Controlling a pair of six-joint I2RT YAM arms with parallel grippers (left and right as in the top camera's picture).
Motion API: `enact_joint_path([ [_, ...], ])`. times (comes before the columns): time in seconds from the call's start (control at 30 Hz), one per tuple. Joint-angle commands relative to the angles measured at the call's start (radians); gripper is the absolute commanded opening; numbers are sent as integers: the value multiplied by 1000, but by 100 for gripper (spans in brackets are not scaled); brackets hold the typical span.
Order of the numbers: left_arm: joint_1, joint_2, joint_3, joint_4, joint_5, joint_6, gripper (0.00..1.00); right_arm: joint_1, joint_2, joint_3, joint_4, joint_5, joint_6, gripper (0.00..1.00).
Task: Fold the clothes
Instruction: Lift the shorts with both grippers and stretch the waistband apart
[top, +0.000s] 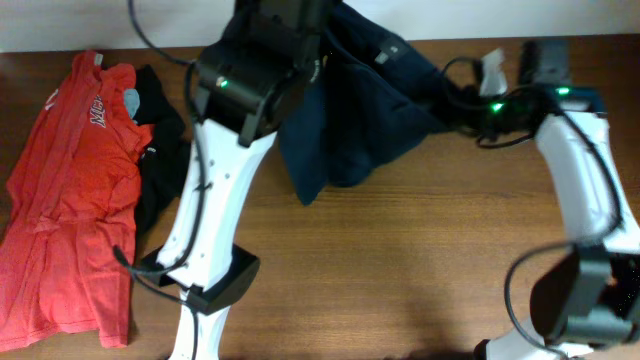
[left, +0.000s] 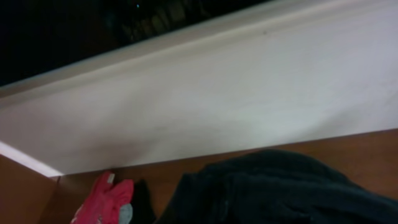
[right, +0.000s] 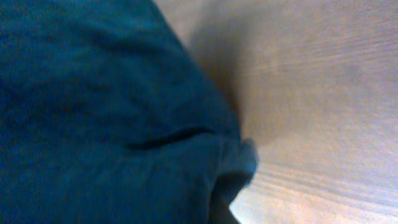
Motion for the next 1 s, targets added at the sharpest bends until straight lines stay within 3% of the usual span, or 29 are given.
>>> enact_joint_path([
  [0.0, 3, -103, 8, -37, -51, 0, 1, 0, -76, 191, -137, 142, -120, 4],
  [0.27, 3, -133, 8, -220, -53, 0, 1, 0, -84, 644, -490, 314, -167, 4],
  [0.53, 0, -231, 8, -260, -58, -26, 1, 0, -84, 914, -730, 367, -190, 4],
  [0.97, 0, -509, 8, -339, 45, -32, 1, 0, -332, 943, -730, 390, -177, 4],
])
